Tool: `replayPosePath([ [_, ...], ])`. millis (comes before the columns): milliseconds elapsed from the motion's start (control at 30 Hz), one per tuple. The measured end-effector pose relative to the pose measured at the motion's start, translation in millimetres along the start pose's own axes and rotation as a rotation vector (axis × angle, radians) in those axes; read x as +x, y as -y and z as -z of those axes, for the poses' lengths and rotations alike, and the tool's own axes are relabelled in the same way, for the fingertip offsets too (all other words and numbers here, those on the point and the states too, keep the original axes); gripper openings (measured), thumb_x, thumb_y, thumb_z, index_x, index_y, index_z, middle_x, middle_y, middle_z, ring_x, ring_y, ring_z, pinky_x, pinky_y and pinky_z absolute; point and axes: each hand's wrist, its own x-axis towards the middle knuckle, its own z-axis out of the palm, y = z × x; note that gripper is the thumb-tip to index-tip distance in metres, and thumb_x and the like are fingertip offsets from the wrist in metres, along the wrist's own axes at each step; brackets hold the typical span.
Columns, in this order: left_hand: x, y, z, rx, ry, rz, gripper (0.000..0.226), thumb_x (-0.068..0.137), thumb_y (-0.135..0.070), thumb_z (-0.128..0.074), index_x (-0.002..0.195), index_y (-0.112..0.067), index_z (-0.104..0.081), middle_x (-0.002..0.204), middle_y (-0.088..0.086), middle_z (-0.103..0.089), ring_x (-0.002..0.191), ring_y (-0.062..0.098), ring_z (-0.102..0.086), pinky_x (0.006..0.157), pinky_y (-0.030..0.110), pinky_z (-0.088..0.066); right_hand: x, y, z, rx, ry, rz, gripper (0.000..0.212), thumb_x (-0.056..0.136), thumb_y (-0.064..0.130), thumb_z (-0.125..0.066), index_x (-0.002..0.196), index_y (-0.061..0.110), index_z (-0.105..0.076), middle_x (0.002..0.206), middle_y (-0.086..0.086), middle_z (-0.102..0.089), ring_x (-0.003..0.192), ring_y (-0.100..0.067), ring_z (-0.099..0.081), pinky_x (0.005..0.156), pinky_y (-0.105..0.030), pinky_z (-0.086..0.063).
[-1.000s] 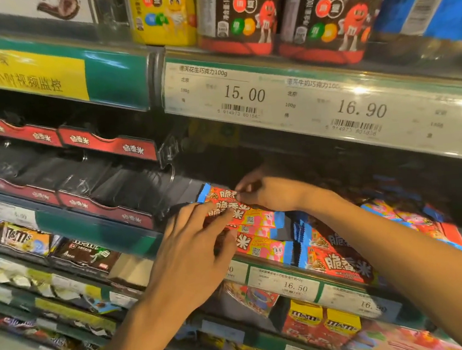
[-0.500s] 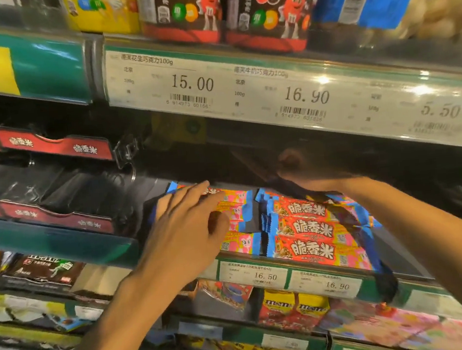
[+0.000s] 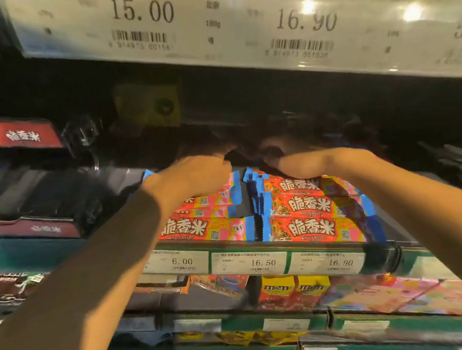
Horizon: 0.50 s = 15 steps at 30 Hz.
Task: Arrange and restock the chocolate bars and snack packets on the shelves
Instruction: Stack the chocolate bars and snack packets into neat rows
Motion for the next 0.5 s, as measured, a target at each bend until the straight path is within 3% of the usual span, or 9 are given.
replayPosePath([
  [67,11,-4,-3,0.043,0.079,-0.047,0.043,0.106,-0.028,-0.025,0.143,-0.013,-0.041,0.151,0.017,-0.039,0.133,0.034,-0.041,0.108,0.037,-0.032,4,-4,-4,-0.042,-0.071,-0.037,0.034,0.095,0.035,-0.050,0.127,0.023,-0.058,0.128,-0.007,-0.060,0.121,-0.027,-0.054,0.105,-0.043,-0.042],
  [167,22,-7,-6,0.080,0.130,-0.059,0.031,0.106,-0.024,-0.027,0.113,-0.012,-0.054,0.146,0.017,-0.042,0.129,0.033,-0.043,0.106,0.036,-0.032,11,-10,-14,-0.067,-0.095,-0.093,0.037,0.090,0.041,-0.052,0.123,0.024,-0.058,0.127,-0.008,-0.060,0.120,-0.029,-0.055,0.103,-0.040,-0.042],
  [233,25,-6,-8,0.021,0.096,-0.015,0.036,0.107,-0.018,-0.025,0.128,-0.004,-0.050,0.146,0.019,-0.041,0.130,0.032,-0.042,0.105,0.034,-0.031,15,-12,-15,-0.099,-0.109,-0.121,0.036,0.091,0.044,-0.054,0.120,0.024,-0.060,0.129,-0.006,-0.059,0.121,-0.029,-0.053,0.098,-0.033,-0.038],
  [333,25,3,-6,0.028,0.029,-0.057,0.044,0.107,-0.018,-0.027,0.150,-0.011,-0.034,0.152,0.017,-0.034,0.137,0.031,-0.036,0.110,0.034,-0.025,18,-12,-13,-0.160,-0.159,-0.180,0.039,0.094,0.049,-0.051,0.120,0.022,-0.061,0.134,-0.009,-0.054,0.130,-0.031,-0.045,0.106,-0.044,-0.028],
  [400,26,11,-2,0.092,-0.155,-0.157,0.042,0.103,-0.023,-0.041,0.145,-0.026,-0.045,0.145,0.010,-0.044,0.133,0.029,-0.039,0.109,0.034,-0.028,20,-10,-13,-0.180,-0.152,-0.214,0.047,0.095,0.055,-0.046,0.119,0.018,-0.063,0.135,-0.011,-0.053,0.131,-0.034,-0.041,0.108,-0.047,-0.025],
  [500,29,19,1,0.166,-0.221,-0.120,0.035,0.098,-0.037,-0.052,0.134,-0.036,-0.055,0.132,0.007,-0.048,0.128,0.029,-0.038,0.108,0.040,-0.025,25,-9,-13,-0.119,-0.130,-0.244,0.058,0.085,0.066,-0.045,0.102,0.015,-0.068,0.118,-0.011,-0.060,0.124,-0.036,-0.048,0.106,-0.048,-0.033],
])
